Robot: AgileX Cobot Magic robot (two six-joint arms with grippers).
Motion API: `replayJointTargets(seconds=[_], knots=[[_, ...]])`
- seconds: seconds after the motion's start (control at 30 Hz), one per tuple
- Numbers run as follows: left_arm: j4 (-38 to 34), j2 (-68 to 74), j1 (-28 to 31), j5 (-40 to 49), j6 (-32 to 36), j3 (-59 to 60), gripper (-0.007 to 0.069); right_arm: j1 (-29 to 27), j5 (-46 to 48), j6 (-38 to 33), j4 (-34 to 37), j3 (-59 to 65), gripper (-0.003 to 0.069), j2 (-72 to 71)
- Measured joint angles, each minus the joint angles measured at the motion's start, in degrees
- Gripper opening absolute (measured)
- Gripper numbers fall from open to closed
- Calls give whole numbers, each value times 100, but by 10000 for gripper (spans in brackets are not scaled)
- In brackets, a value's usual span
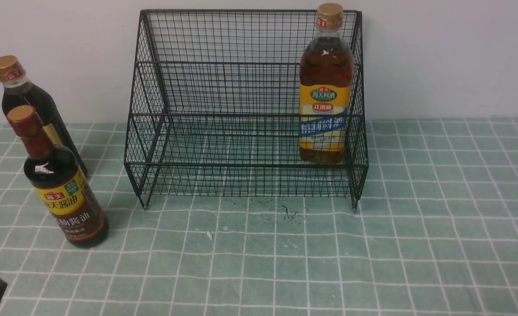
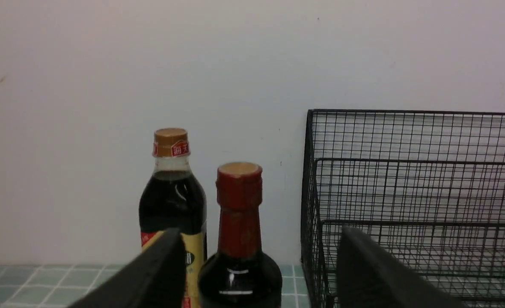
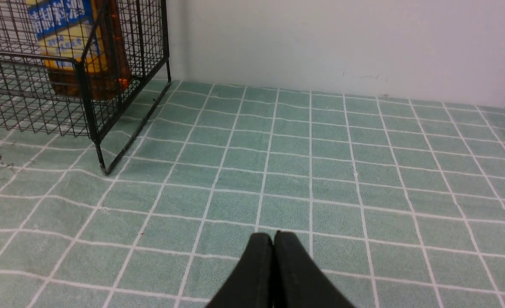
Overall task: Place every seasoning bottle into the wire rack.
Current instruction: Use the left arm to grab the condiment bottle closest to it
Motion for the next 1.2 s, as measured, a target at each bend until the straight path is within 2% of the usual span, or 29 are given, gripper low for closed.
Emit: replayJointTargets(seconds=[0.07, 0.23, 0.6, 0.8, 1.1, 1.2], knots=[[77, 637, 0, -189, 0, -266, 529, 0, 0, 0, 0, 0, -15, 0], [110, 1938, 0, -271, 0, -902, 573, 0, 0, 0, 0, 0, -15, 0], [-88, 3922, 0, -1217, 91, -1644, 574, 0, 0, 0, 0, 0, -15, 0], [-636, 4539, 0, -1832, 317, -1681, 574, 0, 0, 0, 0, 0, -15, 0], [-724, 5302, 0, -2725, 334, -1683, 572, 0, 0, 0, 0, 0, -15, 0], [-724, 5503, 0, -2814, 334, -1755, 530, 0, 0, 0, 0, 0, -15, 0]])
